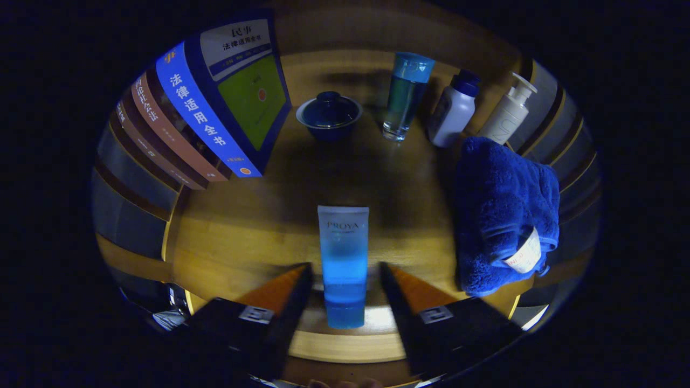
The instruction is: Pull open the drawer, take out the items inside it, and place them on the countertop above the cabinet.
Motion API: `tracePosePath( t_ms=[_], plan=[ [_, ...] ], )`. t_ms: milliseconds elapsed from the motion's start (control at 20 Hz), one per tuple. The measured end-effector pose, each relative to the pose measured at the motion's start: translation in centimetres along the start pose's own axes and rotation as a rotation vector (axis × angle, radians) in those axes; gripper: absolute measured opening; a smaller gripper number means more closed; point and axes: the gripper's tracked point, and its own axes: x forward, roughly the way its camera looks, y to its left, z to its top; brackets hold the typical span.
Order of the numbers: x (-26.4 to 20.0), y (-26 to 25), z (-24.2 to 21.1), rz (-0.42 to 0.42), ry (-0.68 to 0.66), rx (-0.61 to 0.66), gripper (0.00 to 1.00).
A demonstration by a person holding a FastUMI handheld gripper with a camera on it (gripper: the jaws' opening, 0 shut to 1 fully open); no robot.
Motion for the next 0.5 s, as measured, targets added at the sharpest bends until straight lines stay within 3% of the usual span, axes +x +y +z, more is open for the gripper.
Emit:
tracePosePath(
  t_ms=[100, 500],
  plan=[
    [0.0, 0.0, 0.2, -0.001, -0.023, 0.012, 0.99],
    [-4.4, -0.8, 0.7, -0.023, -0.187, 0.06, 1.0]
  ],
)
